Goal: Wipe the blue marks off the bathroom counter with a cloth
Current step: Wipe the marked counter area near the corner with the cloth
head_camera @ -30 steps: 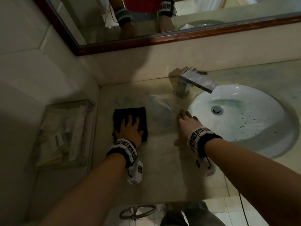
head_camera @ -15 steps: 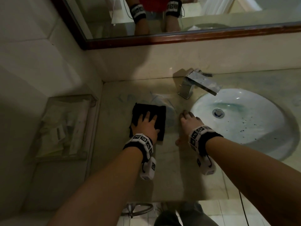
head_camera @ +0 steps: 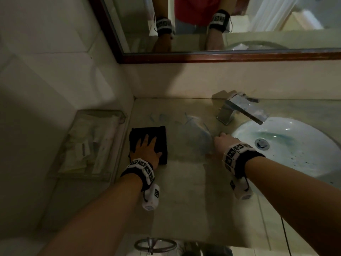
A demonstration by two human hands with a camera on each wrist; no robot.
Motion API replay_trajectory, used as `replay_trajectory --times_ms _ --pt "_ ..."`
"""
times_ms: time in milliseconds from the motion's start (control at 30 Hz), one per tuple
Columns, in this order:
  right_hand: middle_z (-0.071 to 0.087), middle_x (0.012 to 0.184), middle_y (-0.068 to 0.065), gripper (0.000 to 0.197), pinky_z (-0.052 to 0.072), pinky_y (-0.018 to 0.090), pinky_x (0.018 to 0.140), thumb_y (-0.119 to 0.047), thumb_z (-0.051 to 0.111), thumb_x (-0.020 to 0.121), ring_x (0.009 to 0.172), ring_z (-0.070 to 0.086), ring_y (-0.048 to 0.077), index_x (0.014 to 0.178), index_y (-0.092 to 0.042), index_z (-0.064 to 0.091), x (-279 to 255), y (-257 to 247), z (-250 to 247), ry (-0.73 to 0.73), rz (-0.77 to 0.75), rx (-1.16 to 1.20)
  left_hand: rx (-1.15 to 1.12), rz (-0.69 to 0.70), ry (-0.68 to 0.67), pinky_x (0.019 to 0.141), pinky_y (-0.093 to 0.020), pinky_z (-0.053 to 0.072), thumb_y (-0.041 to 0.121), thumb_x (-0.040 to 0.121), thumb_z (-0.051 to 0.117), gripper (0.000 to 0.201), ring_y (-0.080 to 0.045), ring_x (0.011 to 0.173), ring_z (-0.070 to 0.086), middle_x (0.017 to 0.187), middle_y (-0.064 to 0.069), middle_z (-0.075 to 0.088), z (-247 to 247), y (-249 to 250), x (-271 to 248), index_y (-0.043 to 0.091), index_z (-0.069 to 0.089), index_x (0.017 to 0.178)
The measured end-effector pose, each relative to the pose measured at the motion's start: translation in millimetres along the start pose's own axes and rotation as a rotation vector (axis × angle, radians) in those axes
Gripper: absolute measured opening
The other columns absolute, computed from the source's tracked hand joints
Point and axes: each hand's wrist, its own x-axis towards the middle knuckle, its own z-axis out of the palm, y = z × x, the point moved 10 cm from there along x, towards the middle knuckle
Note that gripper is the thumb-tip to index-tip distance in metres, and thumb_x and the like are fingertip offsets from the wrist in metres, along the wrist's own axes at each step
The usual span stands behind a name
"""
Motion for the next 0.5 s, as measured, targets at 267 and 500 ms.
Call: replay_trajectory --times_ms 267,500 --pt "0.033 0.148 0.017 0.051 0.04 0.045 0.105 -0.036 0.046 0.1 0.13 0.043 0.036 0.143 -0.012 0.033 57.9 -32.7 -51.8 0.076 -0.137 0.132 0.011 -0.009 -0.013 0.116 -0.055 0.02 0.061 0.092 0.044 0.079 -0.028 0.148 -0.001 0.162 0.003 -0.007 -6.5 -18.8 33.2 0.038 -0.002 0.153" --pt "0.024 0.157 0.013 0.06 0.023 0.052 0.115 -0.046 0.04 0.099 0.14 0.029 0.035 0.15 -0.018 0.024 98.7 -27.9 -66.6 0.06 -0.089 0.078 0.021 0.002 -0.022 0.116 -0.056 0.019 0.062 0.091 0.045 0.079 -0.028 0.148 -0.001 0.162 0.004 -0.008 -20.1 -19.6 61.6 0.039 0.0 0.153"
